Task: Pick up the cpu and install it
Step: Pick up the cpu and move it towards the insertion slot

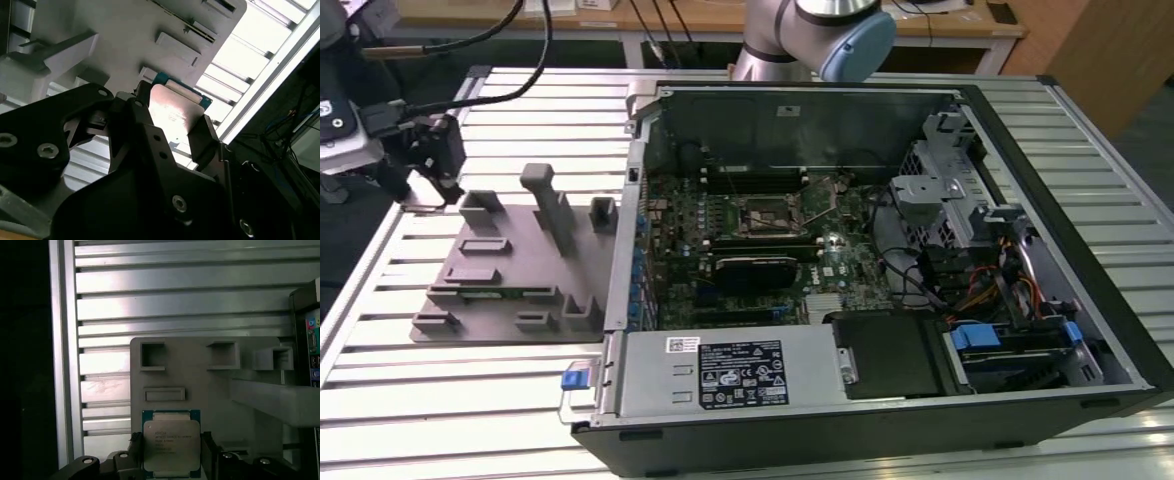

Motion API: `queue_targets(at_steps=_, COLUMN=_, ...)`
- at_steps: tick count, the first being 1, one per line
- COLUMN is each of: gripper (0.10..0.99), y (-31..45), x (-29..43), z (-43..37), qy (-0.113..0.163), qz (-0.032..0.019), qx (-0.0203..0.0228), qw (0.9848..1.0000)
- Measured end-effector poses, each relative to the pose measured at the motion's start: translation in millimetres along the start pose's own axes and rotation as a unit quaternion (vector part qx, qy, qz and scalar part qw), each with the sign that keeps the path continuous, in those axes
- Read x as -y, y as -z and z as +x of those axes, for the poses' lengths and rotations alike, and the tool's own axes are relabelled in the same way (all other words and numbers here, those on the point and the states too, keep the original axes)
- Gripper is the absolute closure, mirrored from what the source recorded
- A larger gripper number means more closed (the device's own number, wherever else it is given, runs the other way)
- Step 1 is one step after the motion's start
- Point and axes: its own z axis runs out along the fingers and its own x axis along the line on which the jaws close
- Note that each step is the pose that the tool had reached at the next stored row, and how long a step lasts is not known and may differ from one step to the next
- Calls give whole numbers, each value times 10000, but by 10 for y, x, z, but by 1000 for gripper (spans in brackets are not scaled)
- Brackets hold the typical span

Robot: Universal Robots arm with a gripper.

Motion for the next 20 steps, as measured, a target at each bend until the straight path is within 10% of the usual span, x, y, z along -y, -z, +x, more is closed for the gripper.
queue_targets(at_steps=20, gripper=541, y=751, x=-31, z=-18, qy=0, qz=0, qx=0, qw=10000)
